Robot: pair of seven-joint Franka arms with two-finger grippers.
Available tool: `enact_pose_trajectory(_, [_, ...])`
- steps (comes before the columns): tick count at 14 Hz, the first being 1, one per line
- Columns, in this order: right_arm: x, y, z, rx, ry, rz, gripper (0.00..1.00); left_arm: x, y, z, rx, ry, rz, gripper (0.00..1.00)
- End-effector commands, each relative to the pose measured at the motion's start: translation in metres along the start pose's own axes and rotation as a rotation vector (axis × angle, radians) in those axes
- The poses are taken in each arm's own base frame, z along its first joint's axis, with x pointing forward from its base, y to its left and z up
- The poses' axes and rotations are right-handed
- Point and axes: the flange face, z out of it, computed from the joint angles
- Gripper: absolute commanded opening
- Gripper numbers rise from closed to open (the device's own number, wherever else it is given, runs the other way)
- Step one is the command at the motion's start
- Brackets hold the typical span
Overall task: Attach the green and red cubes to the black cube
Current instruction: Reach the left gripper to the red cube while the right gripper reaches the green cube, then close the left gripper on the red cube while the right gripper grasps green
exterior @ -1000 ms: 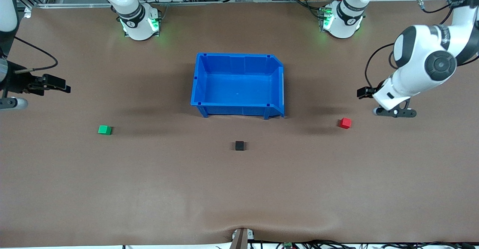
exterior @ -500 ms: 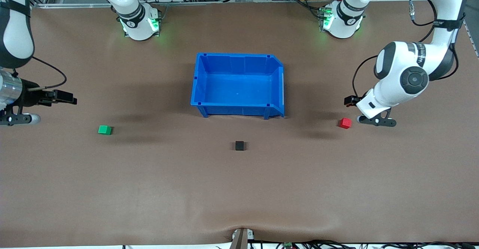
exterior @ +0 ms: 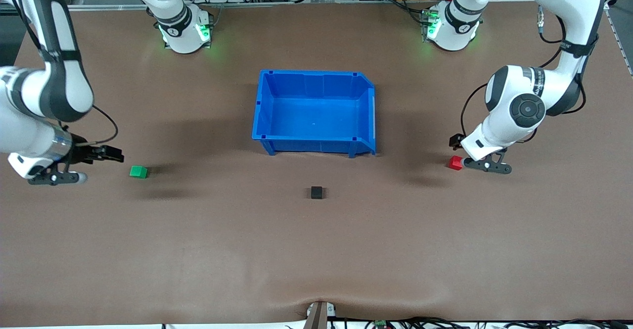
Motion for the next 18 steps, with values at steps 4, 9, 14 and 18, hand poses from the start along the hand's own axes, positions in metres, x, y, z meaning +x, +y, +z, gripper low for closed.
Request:
enact_pose_trajectory(4, [0.012, 0.006, 0.080, -0.009, -0.054, 0.020, 1.00, 0.013, 0.000, 0.031, -0.008, 0.065, 0.019, 0.85])
enact_pose_trajectory(9, [0.006, 0.008, 0.141, -0.022, -0.010, 0.028, 1.00, 0.015, -0.004, 0.053, -0.018, 0.071, 0.011, 0.76])
enact_pose_trajectory(14, [-0.003, 0.010, 0.154, -0.024, -0.005, 0.033, 1.00, 0.020, -0.003, 0.058, -0.020, 0.076, 0.017, 0.76])
enact_pose_trajectory(18, [-0.004, 0.010, 0.155, -0.023, -0.002, 0.034, 1.00, 0.020, -0.003, 0.062, -0.019, 0.071, 0.086, 0.76])
